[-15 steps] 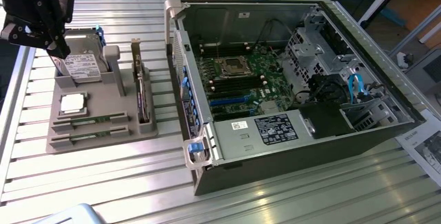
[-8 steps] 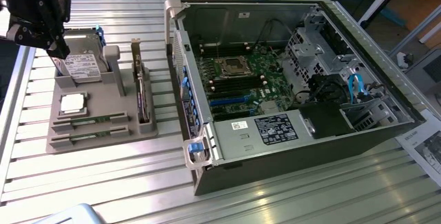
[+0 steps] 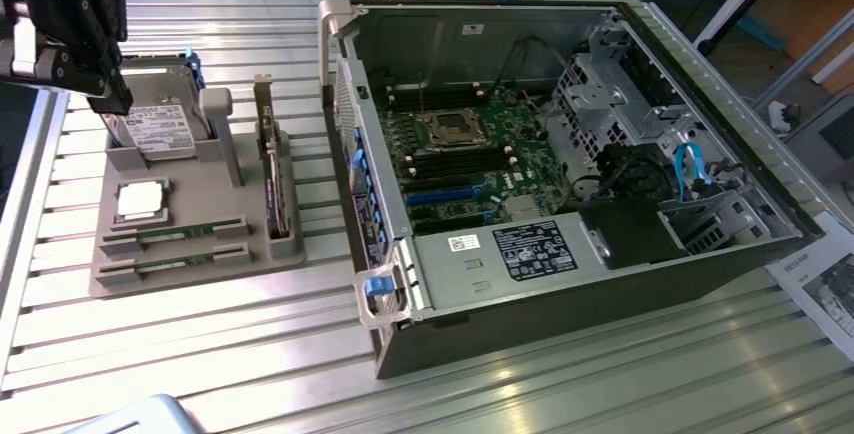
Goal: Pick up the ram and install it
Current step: 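Pick up the ram and move it above insertion slot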
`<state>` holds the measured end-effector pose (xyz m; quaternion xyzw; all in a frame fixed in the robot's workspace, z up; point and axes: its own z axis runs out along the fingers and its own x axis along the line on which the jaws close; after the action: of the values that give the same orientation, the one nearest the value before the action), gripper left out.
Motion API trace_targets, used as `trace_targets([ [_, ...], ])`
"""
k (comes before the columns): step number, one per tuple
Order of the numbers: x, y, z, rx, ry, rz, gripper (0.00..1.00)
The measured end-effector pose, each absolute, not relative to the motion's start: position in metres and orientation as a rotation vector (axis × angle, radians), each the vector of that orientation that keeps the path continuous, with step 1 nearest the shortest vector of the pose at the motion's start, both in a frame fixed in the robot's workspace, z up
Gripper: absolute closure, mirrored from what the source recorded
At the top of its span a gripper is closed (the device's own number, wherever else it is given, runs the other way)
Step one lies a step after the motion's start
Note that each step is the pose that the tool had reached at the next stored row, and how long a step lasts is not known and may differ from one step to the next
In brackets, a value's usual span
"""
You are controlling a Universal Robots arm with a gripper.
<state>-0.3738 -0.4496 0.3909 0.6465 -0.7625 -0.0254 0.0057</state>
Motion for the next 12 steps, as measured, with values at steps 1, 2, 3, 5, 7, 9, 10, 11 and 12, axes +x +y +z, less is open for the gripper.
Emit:
trace_targets([
  [1,-0.3739,-0.4496,0.3909,2.050,-2.364,-0.079,0.90],
  [2,-0.3739,-0.4496,0.3909,2.064,-2.351,-0.079,0.90],
  [3,-0.3738,-0.4496,0.3909,2.079,-2.337,-0.079,0.90],
  [5,-0.3738,-0.4496,0.3909,2.118,-2.300,-0.079,0.90],
  [7,-0.3738,-0.4496,0.3909,2.146,-2.274,-0.079,0.90],
  [9,-0.3739,-0.4497,0.3909,2.156,-2.264,-0.078,0.90],
  [10,-0.3738,-0.4497,0.3909,2.156,-2.264,-0.078,0.90],
  [11,-0.3738,-0.4497,0.3909,2.156,-2.263,-0.078,0.90],
  [12,-0.3738,-0.4497,0.3909,2.156,-2.263,-0.078,0.90],
])
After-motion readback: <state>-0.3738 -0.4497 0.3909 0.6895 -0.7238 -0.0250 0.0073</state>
